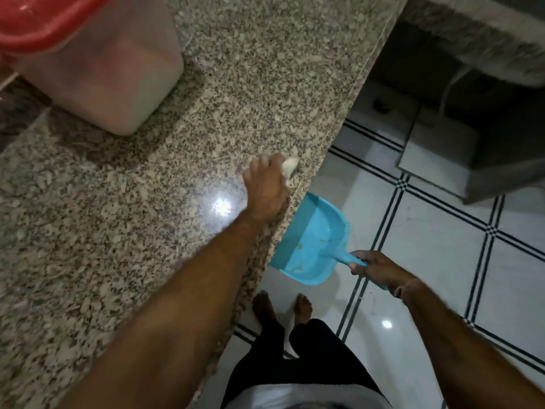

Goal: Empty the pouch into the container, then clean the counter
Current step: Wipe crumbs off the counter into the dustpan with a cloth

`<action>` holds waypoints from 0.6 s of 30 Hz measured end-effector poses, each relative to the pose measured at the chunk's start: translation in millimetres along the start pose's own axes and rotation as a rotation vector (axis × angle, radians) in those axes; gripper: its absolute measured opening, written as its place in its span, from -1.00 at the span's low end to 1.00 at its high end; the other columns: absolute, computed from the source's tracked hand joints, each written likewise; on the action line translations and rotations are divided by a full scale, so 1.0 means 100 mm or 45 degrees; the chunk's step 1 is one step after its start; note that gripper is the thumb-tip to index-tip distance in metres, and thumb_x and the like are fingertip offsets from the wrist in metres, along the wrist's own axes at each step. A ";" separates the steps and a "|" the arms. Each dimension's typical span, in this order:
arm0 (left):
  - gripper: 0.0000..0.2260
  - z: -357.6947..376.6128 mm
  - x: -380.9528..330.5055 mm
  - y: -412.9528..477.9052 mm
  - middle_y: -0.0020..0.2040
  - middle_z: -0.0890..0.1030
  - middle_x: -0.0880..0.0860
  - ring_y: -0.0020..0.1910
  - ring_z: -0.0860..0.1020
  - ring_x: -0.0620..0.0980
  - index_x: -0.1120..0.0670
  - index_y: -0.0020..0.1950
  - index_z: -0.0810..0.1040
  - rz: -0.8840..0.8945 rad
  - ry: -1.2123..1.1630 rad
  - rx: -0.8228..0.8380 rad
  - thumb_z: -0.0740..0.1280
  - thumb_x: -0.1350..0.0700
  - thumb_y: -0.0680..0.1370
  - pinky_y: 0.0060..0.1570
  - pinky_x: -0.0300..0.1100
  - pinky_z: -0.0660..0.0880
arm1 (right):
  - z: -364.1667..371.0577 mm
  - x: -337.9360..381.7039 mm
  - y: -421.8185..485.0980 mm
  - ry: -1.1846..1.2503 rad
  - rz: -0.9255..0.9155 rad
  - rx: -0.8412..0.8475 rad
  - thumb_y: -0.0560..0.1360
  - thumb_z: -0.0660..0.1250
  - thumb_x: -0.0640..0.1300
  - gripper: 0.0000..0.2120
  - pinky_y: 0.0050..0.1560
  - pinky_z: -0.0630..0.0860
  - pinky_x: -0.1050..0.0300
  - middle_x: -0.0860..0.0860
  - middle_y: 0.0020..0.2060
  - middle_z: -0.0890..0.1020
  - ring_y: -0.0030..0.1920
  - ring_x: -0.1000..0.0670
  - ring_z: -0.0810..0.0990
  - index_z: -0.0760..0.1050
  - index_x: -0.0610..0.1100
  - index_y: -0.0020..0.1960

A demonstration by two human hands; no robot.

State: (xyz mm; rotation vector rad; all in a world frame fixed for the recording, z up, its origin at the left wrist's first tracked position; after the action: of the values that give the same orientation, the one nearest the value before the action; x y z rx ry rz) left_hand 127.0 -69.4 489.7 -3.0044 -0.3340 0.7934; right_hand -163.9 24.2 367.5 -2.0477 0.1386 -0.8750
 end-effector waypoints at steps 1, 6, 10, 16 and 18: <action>-0.70 -0.08 0.18 0.07 0.25 0.54 0.17 0.26 0.50 0.19 0.09 0.32 0.51 -0.073 -0.041 -0.091 0.35 0.14 0.58 0.26 0.11 0.41 | -0.06 0.00 0.01 0.002 -0.009 -0.010 0.63 0.33 -0.20 -0.84 -0.15 0.46 0.36 0.04 -0.15 0.61 -0.11 0.06 0.53 0.61 -0.23 0.16; -0.49 -0.90 1.92 0.12 0.49 0.38 0.27 0.46 0.35 0.27 0.11 0.51 0.34 -1.032 0.150 -0.645 -0.01 -0.15 0.67 0.41 0.13 0.23 | -0.29 -0.07 0.13 0.017 -0.013 -0.047 0.64 0.32 -0.21 -0.83 -0.25 0.44 0.47 -0.05 -0.11 0.60 -0.18 0.12 0.51 0.60 -0.19 0.20; -0.35 -0.90 2.04 0.41 0.45 0.43 0.27 0.40 0.42 0.27 0.10 0.53 0.33 -1.249 0.090 -0.833 -0.21 -0.26 0.69 0.43 0.20 0.22 | -0.46 -0.07 0.34 0.054 -0.034 -0.036 0.63 0.32 -0.24 -0.89 -0.22 0.47 0.41 0.01 -0.20 0.60 -0.20 0.11 0.52 0.62 -0.14 0.08; -0.58 0.23 -0.25 0.80 0.34 0.48 0.25 0.31 0.44 0.28 0.10 0.40 0.46 -0.150 0.087 -0.150 0.18 -0.02 0.59 0.31 0.28 0.35 | -0.95 0.12 0.79 0.018 -0.044 0.036 0.62 0.34 -0.22 -0.84 -0.03 0.49 0.22 -0.06 -0.11 0.63 -0.06 0.01 0.57 0.62 -0.19 0.17; -0.58 0.26 -0.28 0.93 0.27 0.50 0.21 0.24 0.46 0.25 0.09 0.35 0.51 -0.121 -0.008 -0.140 0.13 -0.04 0.57 0.23 0.26 0.38 | -1.13 0.17 0.94 0.044 -0.039 0.074 0.61 0.35 -0.23 -0.82 0.07 0.51 0.15 -0.09 -0.08 0.64 -0.01 -0.03 0.59 0.62 -0.18 0.19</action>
State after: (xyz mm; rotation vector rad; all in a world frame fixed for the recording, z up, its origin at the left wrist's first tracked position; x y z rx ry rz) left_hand 109.6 -166.7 474.1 -3.0594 -0.5334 0.8027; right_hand -202.2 -117.3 345.5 -1.9859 0.0996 -0.9236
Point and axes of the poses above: each hand's wrist, its own y-axis towards the middle knuckle, its own z-axis out of the palm, x = y × z, the point moved 10 cm from there along y, towards the middle knuckle
